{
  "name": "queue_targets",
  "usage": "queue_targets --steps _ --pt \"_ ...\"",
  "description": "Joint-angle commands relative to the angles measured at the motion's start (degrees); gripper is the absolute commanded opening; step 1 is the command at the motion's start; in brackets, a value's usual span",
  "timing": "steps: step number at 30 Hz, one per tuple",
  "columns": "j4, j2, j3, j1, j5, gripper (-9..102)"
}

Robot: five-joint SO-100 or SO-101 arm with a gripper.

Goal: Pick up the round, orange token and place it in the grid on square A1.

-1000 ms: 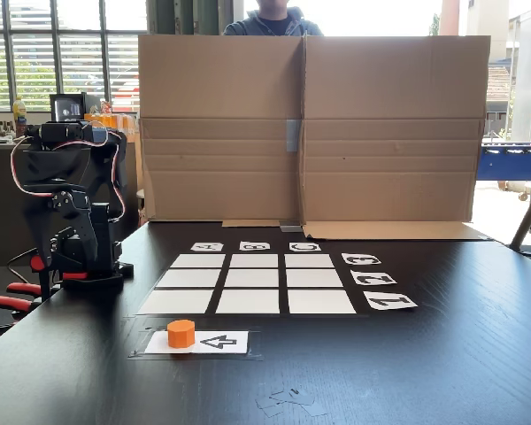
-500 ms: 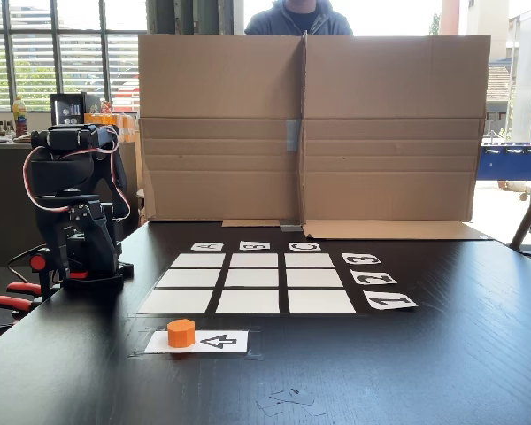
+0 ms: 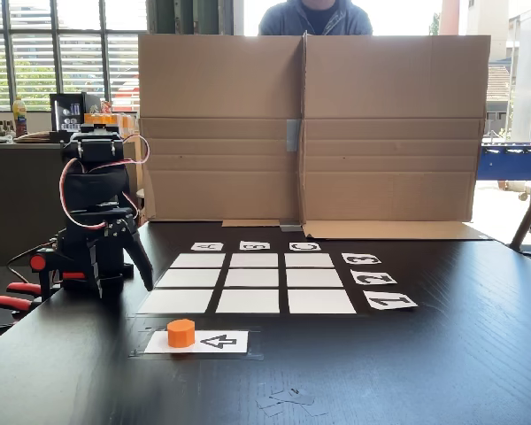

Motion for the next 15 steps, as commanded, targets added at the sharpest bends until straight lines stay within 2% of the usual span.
queue_targets --steps 1,15 --pt "0.0 -0.6 -4.6 -2.3 0.6 31" --pt "-0.5 -5.7 -9.0 -9.5 1.4 32"
